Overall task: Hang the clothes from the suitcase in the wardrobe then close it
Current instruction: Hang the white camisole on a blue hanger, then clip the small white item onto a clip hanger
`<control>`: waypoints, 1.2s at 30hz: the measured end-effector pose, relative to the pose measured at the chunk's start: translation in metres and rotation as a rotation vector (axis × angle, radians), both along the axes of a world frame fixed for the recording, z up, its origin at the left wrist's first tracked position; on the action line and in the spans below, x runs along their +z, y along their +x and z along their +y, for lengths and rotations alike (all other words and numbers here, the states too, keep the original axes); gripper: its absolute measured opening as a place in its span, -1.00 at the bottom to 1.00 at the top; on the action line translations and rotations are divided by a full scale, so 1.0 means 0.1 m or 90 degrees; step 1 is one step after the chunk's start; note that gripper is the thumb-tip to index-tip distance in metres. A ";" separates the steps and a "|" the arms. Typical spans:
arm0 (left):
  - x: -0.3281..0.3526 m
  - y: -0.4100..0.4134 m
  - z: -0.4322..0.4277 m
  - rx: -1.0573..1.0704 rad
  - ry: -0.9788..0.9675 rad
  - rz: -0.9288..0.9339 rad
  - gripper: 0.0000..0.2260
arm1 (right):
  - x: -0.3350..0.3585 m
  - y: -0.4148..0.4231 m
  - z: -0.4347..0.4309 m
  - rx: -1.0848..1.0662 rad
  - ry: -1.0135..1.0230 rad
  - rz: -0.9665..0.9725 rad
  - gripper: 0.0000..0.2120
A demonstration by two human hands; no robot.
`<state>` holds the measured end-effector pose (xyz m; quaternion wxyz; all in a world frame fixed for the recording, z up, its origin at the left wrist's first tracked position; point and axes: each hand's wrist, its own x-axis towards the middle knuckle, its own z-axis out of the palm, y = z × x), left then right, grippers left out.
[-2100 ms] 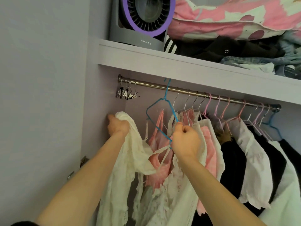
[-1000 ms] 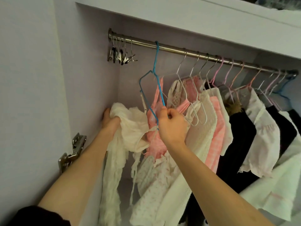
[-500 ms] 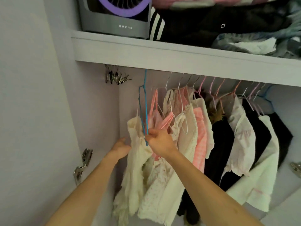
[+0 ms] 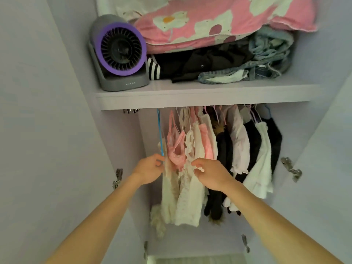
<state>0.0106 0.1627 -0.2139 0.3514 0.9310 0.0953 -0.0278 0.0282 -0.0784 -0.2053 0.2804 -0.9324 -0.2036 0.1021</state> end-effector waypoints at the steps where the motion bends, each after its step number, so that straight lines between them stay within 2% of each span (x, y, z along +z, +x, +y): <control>1: 0.13 -0.14 -0.11 -0.030 0.014 -0.006 -0.81 | 0.02 -0.16 -0.14 -0.015 -0.004 -0.001 -0.65; 6: 0.42 -0.66 -0.59 -0.175 0.041 0.000 -0.83 | -0.02 -0.95 -0.76 -0.091 -0.004 -0.005 -0.64; 10: 0.36 -0.92 -0.98 -0.268 0.033 0.004 -0.78 | -0.13 -1.57 -1.19 -0.164 -0.010 0.002 -0.63; 14: 0.29 -1.23 -1.56 -0.378 0.097 0.023 -0.74 | -0.29 -2.16 -1.63 -0.232 -0.016 -0.016 -0.64; 22: -0.15 -1.86 -3.29 -0.646 0.124 0.107 -0.74 | -0.62 -3.41 -2.96 -0.450 0.026 0.071 -0.68; 28: -0.43 -2.25 -4.77 -0.798 0.150 0.158 -0.71 | -0.81 -3.94 -4.09 -0.573 0.026 0.105 -0.70; 36: -0.75 -2.39 -6.53 -0.861 0.137 0.201 -0.77 | -0.93 -4.36 -5.65 -0.672 0.003 0.152 -0.67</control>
